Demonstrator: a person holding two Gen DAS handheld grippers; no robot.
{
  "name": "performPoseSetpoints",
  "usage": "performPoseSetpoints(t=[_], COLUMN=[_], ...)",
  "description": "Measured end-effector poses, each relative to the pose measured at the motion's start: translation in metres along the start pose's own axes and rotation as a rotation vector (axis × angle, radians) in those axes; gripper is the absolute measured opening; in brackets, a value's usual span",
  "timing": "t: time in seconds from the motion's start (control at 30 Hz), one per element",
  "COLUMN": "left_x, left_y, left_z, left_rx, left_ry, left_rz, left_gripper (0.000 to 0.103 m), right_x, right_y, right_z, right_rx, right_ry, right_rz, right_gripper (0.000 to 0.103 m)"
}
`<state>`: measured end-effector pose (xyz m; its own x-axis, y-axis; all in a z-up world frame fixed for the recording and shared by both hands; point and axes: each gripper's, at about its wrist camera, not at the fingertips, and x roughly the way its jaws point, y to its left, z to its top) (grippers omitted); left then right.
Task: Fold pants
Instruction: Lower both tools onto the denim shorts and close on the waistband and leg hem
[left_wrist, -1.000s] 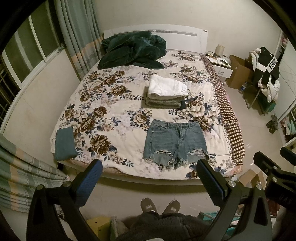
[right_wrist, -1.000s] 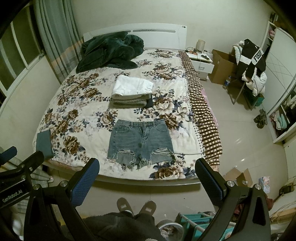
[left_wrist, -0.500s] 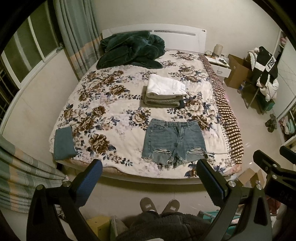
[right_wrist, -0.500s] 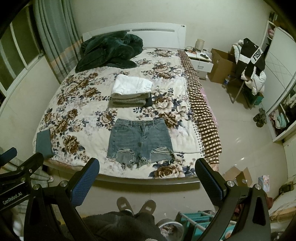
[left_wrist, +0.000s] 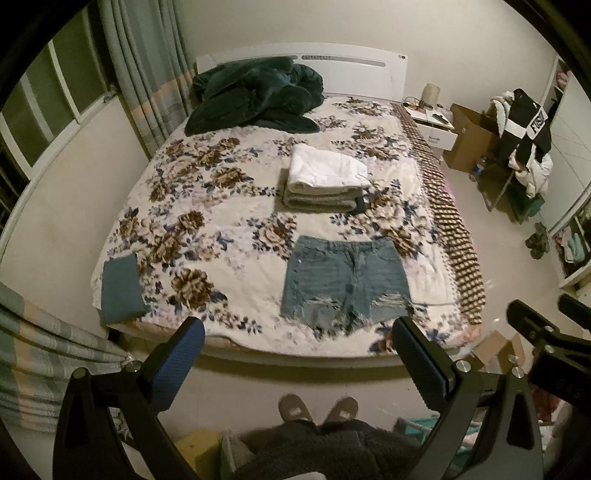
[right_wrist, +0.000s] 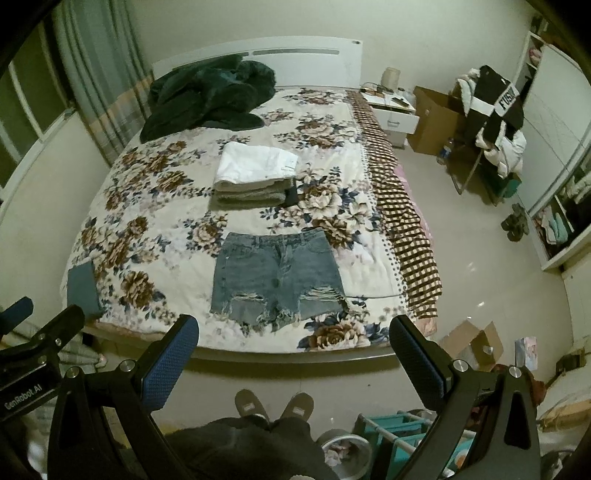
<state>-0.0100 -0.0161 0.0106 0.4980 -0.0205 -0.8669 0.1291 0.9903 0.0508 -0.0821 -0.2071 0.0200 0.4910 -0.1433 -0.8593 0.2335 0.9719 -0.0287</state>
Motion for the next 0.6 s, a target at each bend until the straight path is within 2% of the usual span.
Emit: performPoseSetpoints(t=[0.1, 0.2, 0.27, 0.33, 0.43, 0.6], left_x=[0.027, 0.060, 0.089, 0.113, 0.161, 0.231], left_y=[0.003, 0.009, -0.001, -0.007, -0.024, -0.061], left_z=[0.013, 0.030, 0.042, 0.050, 0.060, 0.054], left_rx=[0.008, 0.006, 0.008, 0.004, -0.022, -0.075], left_ry=[-0.029, -0.048, -0.056, -0.060, -0.008, 0.050], left_rz=[0.031, 0.049, 0.091, 0.119, 0.128, 0.206], left_gripper=[0.103, 0.103, 0.103, 0.103, 0.103, 0.103], right_x=[0.019, 0.055, 0.088, 0.123, 0.172, 0.270], right_y=[-0.003, -0.012, -0.020, -0.031, -0.049, -0.093], right_z=[0.011, 0.027, 0.042, 0.055, 0.074, 0.112], right_rx=[0.030, 0.056, 0.078, 0.100, 0.131, 0.116], right_ry=[-0.006, -0.015, 0.014, 0.052, 0.106, 0.177], right_rz=[-0.020, -0.027, -0.039, -0.015, 0.025, 0.090], right_gripper=[0.103, 0.103, 0.103, 0.103, 0.103, 0.103])
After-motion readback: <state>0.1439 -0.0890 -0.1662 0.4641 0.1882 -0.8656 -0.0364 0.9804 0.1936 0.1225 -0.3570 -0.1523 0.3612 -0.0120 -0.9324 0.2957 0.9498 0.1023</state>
